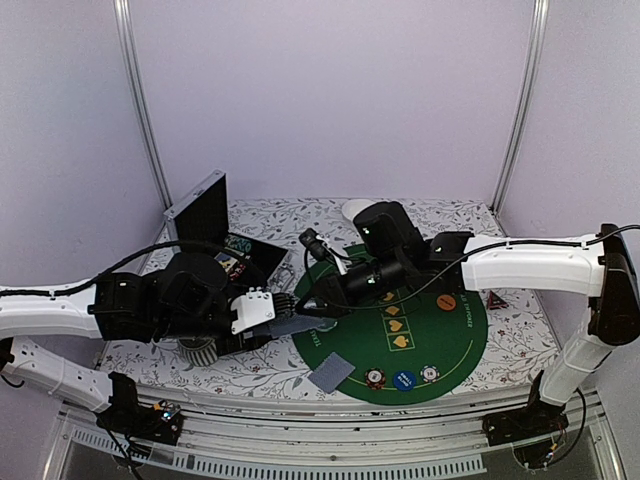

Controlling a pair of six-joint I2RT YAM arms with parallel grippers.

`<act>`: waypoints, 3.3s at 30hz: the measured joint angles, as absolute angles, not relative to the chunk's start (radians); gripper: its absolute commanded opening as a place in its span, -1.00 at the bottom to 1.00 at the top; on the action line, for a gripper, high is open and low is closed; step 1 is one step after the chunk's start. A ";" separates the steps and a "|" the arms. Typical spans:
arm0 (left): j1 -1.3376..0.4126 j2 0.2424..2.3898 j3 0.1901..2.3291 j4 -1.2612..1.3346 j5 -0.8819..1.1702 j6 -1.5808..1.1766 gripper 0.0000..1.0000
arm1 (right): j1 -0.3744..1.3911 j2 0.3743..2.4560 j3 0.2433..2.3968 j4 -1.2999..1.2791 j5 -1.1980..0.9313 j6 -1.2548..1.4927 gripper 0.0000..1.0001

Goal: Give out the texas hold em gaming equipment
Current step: Pick up the poker card from the face-down deck piles, then distribute the poker card in the big blind area.

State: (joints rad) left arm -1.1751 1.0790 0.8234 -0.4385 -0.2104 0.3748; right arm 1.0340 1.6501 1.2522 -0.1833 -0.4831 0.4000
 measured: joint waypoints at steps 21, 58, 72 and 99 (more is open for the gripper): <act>-1.175 1.079 0.823 -0.431 -0.211 0.379 0.11 | 1.013 1.622 1.247 -0.226 -0.506 0.468 -0.36; -1.173 1.079 0.823 -0.432 -0.213 0.378 0.10 | 0.146 1.650 1.548 -0.517 -0.717 0.049 -0.96; -1.172 1.079 0.823 -0.431 -0.210 0.378 0.12 | 0.005 2.247 1.913 -0.873 -0.813 -0.292 -0.96; -1.169 1.087 0.823 -0.431 -0.210 0.378 0.12 | 0.004 2.527 2.114 -0.993 -0.704 -0.391 -0.29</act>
